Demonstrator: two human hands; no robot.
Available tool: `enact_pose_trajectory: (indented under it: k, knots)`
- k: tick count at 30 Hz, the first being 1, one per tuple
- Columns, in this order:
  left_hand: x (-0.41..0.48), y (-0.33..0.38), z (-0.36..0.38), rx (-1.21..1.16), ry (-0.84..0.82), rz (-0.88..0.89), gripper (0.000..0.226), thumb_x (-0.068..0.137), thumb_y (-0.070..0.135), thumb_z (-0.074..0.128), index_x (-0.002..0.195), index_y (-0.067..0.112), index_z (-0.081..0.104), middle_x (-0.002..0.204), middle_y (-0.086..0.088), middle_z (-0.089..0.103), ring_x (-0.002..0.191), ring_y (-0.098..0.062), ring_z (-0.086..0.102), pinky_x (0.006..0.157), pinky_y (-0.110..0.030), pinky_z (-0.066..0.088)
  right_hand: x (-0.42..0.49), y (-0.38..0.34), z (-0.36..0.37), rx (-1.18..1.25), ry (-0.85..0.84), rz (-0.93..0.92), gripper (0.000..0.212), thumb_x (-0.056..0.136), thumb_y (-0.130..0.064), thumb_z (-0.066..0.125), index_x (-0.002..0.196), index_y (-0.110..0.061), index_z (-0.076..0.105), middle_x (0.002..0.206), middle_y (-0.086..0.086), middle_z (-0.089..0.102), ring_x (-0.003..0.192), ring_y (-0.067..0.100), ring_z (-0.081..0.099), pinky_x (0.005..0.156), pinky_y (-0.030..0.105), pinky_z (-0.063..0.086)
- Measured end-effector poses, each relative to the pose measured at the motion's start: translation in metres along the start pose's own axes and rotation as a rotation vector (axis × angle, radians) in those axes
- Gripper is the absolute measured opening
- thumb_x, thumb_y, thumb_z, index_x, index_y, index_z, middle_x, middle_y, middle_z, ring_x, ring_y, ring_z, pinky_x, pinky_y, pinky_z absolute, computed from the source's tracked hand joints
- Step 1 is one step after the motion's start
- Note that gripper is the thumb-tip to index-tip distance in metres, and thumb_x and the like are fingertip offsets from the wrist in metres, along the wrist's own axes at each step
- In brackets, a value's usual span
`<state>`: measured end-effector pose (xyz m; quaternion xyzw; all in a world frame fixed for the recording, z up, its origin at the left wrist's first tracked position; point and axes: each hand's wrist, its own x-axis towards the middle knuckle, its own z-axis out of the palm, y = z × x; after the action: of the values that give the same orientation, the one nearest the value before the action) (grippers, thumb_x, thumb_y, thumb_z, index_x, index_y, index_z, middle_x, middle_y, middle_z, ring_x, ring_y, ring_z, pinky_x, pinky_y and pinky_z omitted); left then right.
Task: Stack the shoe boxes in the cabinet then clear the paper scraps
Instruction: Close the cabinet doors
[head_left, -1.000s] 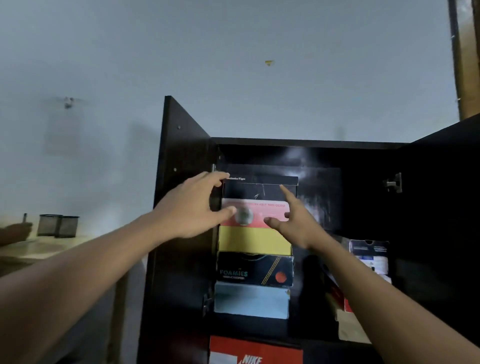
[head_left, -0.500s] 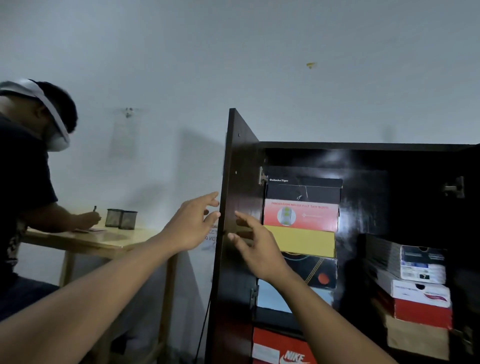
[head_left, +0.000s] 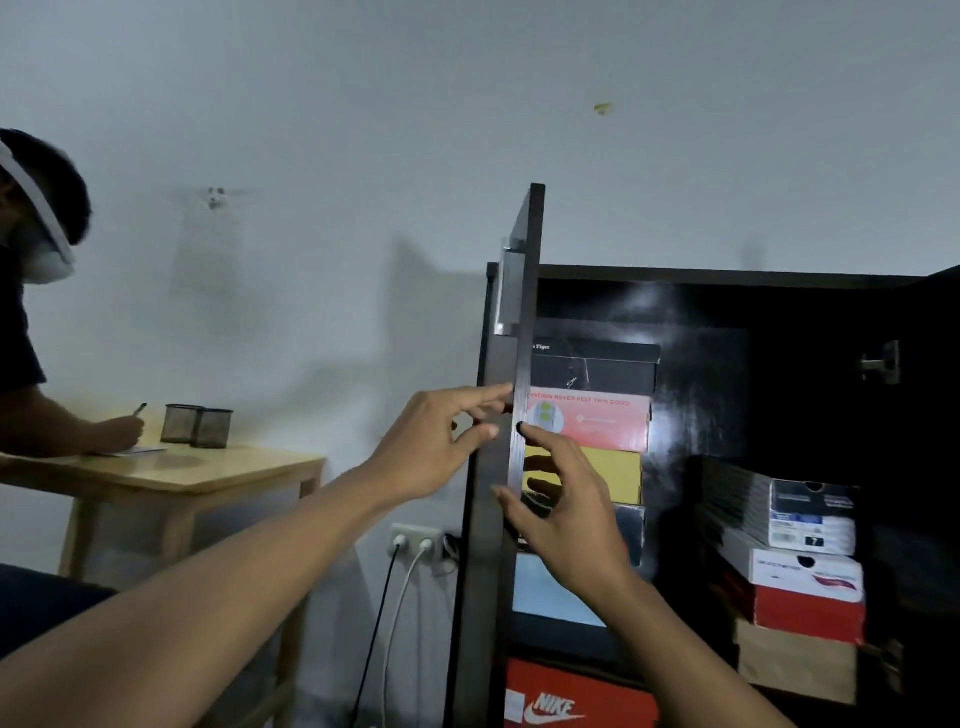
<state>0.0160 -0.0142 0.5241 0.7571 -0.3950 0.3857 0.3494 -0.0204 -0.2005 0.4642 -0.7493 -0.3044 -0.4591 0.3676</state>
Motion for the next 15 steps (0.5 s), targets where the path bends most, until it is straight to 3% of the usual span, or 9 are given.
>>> enact_pose_trajectory:
  k: [2, 4, 5, 8, 11, 15]
  knots:
    - [0.013, 0.006, 0.026, -0.006, -0.035, 0.060, 0.057, 0.091, 0.022, 0.071, 0.141, 0.041, 0.051, 0.126, 0.016, 0.064, 0.113, 0.005, 0.056, 0.091, -0.005, 0.038, -0.005, 0.013, -0.024, -0.024, 0.015, 0.023, 0.060, 0.085, -0.021, 0.077, 0.135, -0.036, 0.048, 0.128, -0.027, 0.052, 0.113, 0.004, 0.059, 0.090, 0.029, 0.055]
    - [0.026, 0.009, 0.053, 0.024, -0.074, 0.119, 0.066, 0.088, 0.027, 0.074, 0.145, 0.044, 0.043, 0.136, 0.014, 0.055, 0.124, -0.001, 0.051, 0.106, -0.022, 0.041, -0.010, 0.030, -0.047, -0.057, 0.025, 0.041, 0.060, 0.087, -0.017, 0.075, 0.136, -0.037, 0.047, 0.127, -0.028, 0.052, 0.114, 0.002, 0.059, 0.091, 0.024, 0.055]
    - [0.033, 0.010, 0.067, 0.071, -0.091, 0.146, 0.071, 0.087, 0.031, 0.074, 0.147, 0.046, 0.038, 0.141, 0.013, 0.050, 0.129, -0.003, 0.047, 0.109, -0.030, 0.041, -0.013, 0.040, -0.057, -0.073, 0.028, 0.051, 0.059, 0.088, -0.016, 0.073, 0.137, -0.036, 0.047, 0.127, -0.028, 0.052, 0.117, 0.004, 0.058, 0.092, 0.028, 0.055]
    - [0.050, 0.010, 0.107, 0.278, -0.119, 0.221, 0.087, 0.084, 0.039, 0.076, 0.153, 0.045, 0.024, 0.150, 0.011, 0.036, 0.137, -0.009, 0.034, 0.112, -0.039, 0.037, -0.018, 0.070, -0.084, -0.124, 0.038, 0.108, 0.062, 0.092, -0.016, 0.069, 0.143, -0.038, 0.043, 0.131, -0.022, 0.054, 0.121, 0.009, 0.058, 0.094, 0.038, 0.056]
    - [0.061, 0.000, 0.144, 0.368, -0.133, 0.170, 0.094, 0.082, 0.044, 0.076, 0.155, 0.044, 0.017, 0.158, 0.010, 0.023, 0.146, -0.015, 0.019, 0.117, -0.045, 0.028, -0.018, 0.097, -0.105, -0.225, 0.040, 0.152, 0.063, 0.094, -0.020, 0.066, 0.146, -0.042, 0.037, 0.136, -0.014, 0.055, 0.115, 0.004, 0.061, 0.092, 0.027, 0.056]
    - [0.068, -0.025, 0.181, 0.393, -0.145, 0.034, 0.102, 0.077, 0.050, 0.078, 0.155, 0.046, 0.012, 0.161, 0.011, 0.012, 0.148, -0.021, 0.013, 0.118, -0.049, 0.028, -0.012, 0.135, -0.119, -0.304, 0.075, 0.258, 0.064, 0.096, -0.024, 0.063, 0.148, -0.045, 0.033, 0.112, -0.021, 0.060, 0.095, 0.006, 0.065, 0.082, 0.023, 0.056]
